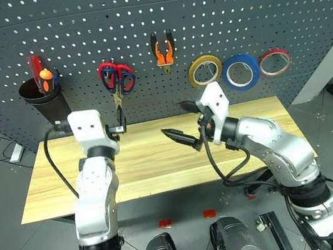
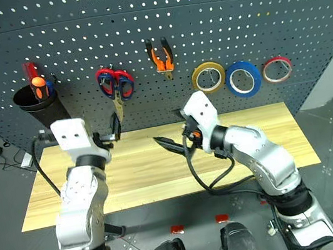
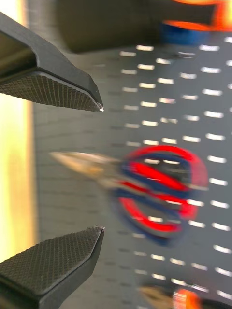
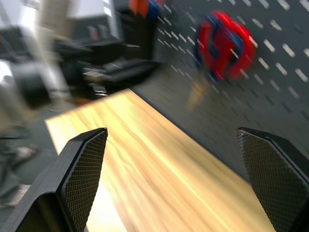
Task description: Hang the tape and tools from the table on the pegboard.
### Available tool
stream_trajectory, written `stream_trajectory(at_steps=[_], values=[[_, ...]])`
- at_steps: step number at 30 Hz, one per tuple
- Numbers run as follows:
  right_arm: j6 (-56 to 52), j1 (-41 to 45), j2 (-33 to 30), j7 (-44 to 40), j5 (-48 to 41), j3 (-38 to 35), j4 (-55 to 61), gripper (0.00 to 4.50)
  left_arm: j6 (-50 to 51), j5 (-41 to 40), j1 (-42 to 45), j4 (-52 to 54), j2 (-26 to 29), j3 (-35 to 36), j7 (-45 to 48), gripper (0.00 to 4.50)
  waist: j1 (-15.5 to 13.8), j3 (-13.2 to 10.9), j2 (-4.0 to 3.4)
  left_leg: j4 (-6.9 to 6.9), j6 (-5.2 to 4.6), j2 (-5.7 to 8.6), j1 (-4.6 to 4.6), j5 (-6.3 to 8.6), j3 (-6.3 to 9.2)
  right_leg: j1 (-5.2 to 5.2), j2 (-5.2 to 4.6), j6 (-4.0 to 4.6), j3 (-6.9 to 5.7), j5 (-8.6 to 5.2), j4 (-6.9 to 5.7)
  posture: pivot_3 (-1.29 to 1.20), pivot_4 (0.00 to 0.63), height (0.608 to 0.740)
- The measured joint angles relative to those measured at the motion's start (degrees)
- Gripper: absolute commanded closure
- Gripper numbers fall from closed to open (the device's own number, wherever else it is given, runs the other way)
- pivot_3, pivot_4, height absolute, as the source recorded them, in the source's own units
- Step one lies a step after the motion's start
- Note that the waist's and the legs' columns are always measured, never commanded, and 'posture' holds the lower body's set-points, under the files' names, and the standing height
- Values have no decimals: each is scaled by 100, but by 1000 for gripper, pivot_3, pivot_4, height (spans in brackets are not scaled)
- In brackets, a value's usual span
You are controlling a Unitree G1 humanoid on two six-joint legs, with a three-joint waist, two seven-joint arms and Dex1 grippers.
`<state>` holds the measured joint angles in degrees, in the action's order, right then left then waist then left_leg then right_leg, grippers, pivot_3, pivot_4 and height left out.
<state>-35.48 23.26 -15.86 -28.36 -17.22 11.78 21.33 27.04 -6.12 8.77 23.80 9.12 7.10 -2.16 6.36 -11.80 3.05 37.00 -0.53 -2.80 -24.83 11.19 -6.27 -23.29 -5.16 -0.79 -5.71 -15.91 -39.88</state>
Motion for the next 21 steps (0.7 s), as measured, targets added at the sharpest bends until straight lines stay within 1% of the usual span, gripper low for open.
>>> stream_trajectory(at_steps=[4,6,8,9,12,15,18,21], values=[[953,-648,122,635,645,-118,-707,0,132,41,-278,4,-61,-11,-67,517,-15,98,-10,3,0,1,7,-1,0,5,4,0,4,0,-3,-188,100,740],[1878,-925,235,1155,1130,-221,-1343,0,115,3,-402,-53,-96,40,-59,517,-15,189,-17,3,0,2,8,-1,-2,5,5,0,11,0,-1,-187,93,740],[2701,-1086,363,1540,1399,-409,-1999,0,67,-42,-522,-216,-115,195,-14,517,-5,260,-24,2,-1,2,15,0,-8,6,9,-1,20,-1,-1,-181,78,740],[2933,-1102,373,1624,1439,-469,-2202,0,33,-43,-574,-267,-102,240,21,517,2,271,-26,3,-1,1,15,-1,-8,6,11,-1,22,0,-2,-175,66,740],[3346,-1091,549,1652,1234,-895,-2881,0,-67,-69,-678,-559,-81,363,132,517,4,391,-36,2,0,0,16,-1,-3,9,15,1,19,-1,0,-166,47,740],[3613,-1072,539,1637,1140,-1219,-3608,0,-157,-74,-812,-764,39,458,291,517,10,501,-47,1,-1,1,17,0,-4,10,15,2,20,-1,3,-158,35,740],[3863,-1054,514,1580,1151,-1278,-4085,0,-259,-47,-856,-858,89,463,349,517,15,560,-60,2,-1,2,18,0,-4,10,15,3,22,-1,2,-149,25,740],[4014,-995,527,1507,1151,-1276,-4296,0,-359,-49,-860,-861,74,465,377,517,12,637,-79,1,-1,0,18,0,-3,10,15,4,23,-1,2,-143,21,740]])
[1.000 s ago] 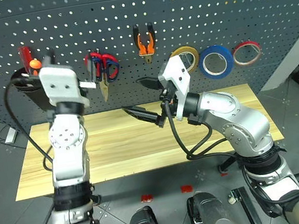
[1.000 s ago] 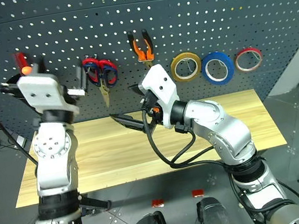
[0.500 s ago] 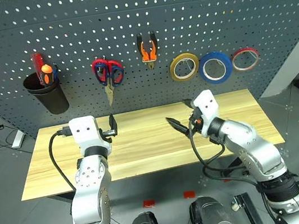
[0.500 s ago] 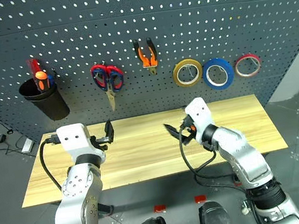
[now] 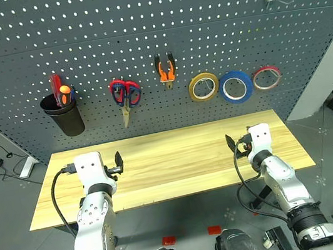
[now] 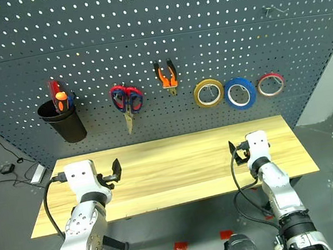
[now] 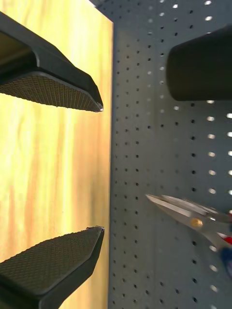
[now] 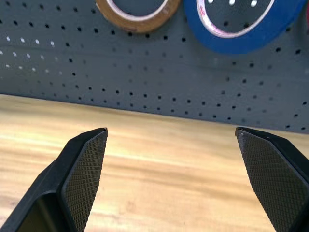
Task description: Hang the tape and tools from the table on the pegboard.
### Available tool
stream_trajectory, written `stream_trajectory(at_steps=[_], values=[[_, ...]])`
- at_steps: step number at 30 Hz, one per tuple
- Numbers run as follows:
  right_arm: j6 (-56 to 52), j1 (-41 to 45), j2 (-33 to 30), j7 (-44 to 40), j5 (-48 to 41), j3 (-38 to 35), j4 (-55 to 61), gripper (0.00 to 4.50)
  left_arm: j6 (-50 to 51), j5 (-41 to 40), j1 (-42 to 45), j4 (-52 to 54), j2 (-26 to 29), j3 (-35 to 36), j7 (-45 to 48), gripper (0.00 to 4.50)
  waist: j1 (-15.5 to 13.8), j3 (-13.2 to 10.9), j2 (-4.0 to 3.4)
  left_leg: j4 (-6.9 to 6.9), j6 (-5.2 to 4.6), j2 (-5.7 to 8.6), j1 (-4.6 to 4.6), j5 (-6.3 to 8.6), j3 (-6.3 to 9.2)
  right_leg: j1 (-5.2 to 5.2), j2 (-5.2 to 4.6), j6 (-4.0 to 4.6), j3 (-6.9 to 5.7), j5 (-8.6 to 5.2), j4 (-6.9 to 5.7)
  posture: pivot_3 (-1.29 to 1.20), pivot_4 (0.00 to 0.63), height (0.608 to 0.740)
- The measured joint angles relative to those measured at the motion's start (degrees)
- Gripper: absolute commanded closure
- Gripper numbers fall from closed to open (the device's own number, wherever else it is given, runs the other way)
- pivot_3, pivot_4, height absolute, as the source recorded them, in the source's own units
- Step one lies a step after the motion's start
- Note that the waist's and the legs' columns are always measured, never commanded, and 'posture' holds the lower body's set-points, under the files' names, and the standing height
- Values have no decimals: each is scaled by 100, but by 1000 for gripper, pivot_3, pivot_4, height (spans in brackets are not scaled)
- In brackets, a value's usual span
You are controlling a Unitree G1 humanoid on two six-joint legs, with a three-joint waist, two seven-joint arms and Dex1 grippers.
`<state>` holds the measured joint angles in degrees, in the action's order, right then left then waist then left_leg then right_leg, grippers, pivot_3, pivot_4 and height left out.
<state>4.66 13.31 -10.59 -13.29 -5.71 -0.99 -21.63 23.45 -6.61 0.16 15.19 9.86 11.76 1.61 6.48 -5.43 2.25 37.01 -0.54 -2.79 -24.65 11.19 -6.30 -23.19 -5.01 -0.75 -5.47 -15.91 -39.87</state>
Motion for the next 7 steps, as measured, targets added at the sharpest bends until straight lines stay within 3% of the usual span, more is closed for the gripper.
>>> stream_trajectory(at_steps=[7], values=[[80,192,51,-74,1,6,-129,0,-43,13,-72,-9,-71,120,-101,517,-4,141,-20,0,0,1,5,0,2,4,0,0,1,0,0,-131,16,740]])
